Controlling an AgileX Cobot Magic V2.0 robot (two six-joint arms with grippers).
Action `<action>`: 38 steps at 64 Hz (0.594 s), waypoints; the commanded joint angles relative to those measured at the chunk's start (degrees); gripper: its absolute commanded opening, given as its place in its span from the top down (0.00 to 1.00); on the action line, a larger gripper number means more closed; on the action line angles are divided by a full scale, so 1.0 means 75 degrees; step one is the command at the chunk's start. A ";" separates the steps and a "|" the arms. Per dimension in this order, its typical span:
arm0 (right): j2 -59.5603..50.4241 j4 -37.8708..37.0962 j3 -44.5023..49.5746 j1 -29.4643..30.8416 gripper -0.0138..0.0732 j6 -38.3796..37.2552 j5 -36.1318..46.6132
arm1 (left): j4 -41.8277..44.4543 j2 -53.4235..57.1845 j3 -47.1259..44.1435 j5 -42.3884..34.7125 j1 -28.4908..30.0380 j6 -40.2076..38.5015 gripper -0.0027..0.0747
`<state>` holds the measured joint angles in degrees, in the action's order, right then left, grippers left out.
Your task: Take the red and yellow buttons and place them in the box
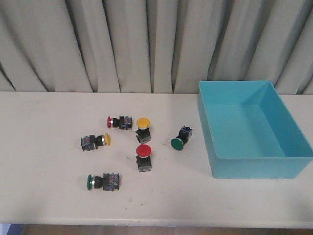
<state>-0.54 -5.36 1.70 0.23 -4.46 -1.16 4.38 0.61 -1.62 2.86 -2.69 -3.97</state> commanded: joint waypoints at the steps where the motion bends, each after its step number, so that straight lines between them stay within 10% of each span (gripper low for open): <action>1: -0.0088 -0.0049 0.0009 0.0023 0.84 0.0057 0.0634 | -0.0024 0.0109 -0.0237 -0.0769 -0.0036 -0.0070 0.97; 38: 0.3059 0.0093 -0.4933 0.0023 0.84 0.0673 -0.2143 | -0.0033 -0.3193 0.5549 0.2635 -0.0036 -0.0279 0.97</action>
<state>17.48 -4.50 -30.32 0.23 -0.80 -17.76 4.38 -17.01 33.65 21.52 -2.69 -5.46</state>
